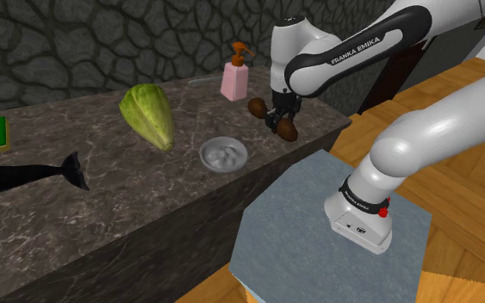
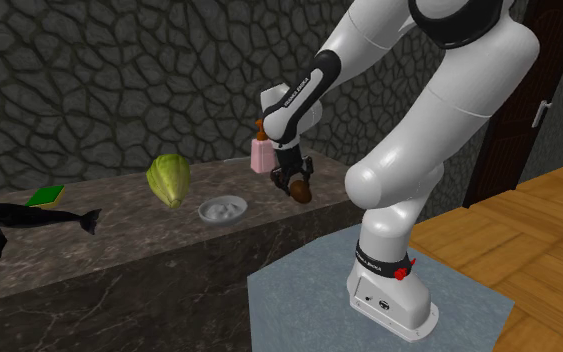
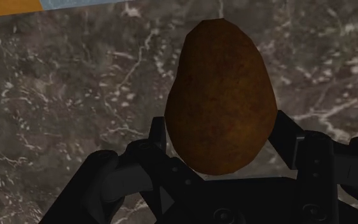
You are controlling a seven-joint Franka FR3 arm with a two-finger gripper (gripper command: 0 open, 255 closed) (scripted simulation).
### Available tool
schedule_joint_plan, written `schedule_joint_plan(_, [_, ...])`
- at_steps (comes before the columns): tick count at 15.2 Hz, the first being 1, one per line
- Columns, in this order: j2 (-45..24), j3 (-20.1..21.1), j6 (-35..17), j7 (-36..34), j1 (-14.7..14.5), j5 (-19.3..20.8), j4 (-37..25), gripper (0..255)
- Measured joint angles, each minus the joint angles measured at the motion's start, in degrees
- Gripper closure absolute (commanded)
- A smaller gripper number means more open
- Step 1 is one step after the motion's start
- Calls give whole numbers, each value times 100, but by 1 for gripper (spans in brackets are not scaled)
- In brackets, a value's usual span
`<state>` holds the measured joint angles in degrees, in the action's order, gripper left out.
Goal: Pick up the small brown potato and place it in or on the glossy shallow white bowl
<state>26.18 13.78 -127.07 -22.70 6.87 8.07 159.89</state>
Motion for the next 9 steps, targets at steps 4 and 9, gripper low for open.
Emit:
schedule_joint_plan(4, [214, -46, 324, 102, -34, -56, -121, 255])
schedule_joint_plan(9, [475, -77, 806, 197, -91, -135, -349, 255])
